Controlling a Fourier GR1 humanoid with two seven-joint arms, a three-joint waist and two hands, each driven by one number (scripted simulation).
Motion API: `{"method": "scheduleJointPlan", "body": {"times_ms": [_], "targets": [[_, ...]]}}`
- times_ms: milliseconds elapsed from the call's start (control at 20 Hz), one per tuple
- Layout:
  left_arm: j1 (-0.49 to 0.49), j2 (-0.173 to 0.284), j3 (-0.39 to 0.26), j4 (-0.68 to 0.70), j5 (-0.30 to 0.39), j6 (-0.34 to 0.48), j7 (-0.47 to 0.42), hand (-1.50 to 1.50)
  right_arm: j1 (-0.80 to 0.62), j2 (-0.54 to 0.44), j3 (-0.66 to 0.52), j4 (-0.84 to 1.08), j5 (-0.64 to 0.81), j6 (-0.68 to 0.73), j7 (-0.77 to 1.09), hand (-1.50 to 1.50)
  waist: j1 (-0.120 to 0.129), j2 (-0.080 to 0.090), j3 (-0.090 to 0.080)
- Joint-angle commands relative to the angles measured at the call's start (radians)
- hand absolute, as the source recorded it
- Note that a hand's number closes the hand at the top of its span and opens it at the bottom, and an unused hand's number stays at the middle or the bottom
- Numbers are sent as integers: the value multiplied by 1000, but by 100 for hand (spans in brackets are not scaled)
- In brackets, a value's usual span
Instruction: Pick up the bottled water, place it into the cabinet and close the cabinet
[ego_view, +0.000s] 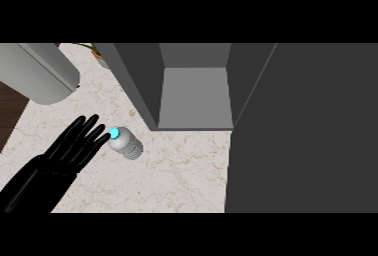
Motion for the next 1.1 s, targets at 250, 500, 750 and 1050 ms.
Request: {"method": "scheduleJointPlan", "body": {"times_ms": [250,500,750,1050], "targets": [[43,4,55,9,30,-58,29,-150,141,23,57,-2,25,46,-101,-150,3,0,0],[81,16,125,116,31,-191,-62,-150,193,32,154,-35,95,46,-139,-150,2,0,0],[69,8,149,106,54,-215,-64,-150,220,18,116,10,82,96,-205,-150,3,0,0],[7,25,244,262,27,-245,-125,-150,234,25,115,-31,79,71,-190,-150,2,0,0]]}}
